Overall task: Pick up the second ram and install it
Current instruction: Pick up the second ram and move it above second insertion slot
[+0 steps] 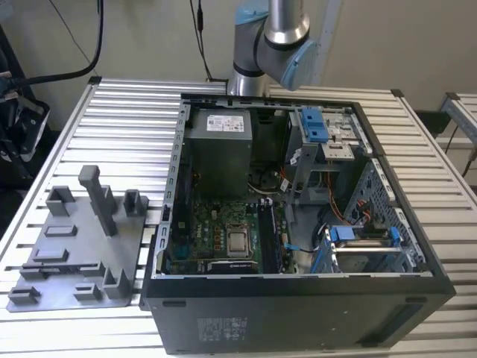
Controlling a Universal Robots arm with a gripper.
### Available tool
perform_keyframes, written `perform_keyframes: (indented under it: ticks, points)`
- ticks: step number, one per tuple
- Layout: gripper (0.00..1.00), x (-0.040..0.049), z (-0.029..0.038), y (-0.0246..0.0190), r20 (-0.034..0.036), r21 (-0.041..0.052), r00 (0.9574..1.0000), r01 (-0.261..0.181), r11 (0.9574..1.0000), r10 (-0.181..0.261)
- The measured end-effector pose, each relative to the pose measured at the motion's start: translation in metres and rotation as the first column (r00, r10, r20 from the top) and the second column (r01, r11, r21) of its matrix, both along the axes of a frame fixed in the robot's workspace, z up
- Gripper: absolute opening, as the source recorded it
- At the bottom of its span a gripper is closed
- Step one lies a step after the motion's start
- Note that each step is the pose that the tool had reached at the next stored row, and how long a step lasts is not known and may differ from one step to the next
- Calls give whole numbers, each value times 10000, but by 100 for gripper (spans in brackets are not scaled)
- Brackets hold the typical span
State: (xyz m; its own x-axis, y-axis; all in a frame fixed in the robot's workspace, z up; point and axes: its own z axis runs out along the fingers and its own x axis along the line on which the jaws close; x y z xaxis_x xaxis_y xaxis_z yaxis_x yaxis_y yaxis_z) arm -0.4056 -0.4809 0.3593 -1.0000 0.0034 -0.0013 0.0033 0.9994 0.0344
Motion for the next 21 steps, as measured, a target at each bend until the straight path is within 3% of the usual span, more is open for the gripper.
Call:
perform_keyframes:
  ticks: [5,10,14,18,21]
  points:
    - [11,0,0,0,1,0,10000,-97,10000,97]
    - [11,-1,0,0,2,0,9952,-975,9952,975]
    - [11,-1,0,0,13,-2,9857,-1687,9857,1687]
    - [11,-2,0,0,24,-4,9734,-2291,9734,2291]
    - [11,-5,-1,0,43,-8,9616,-2743,9616,2743]
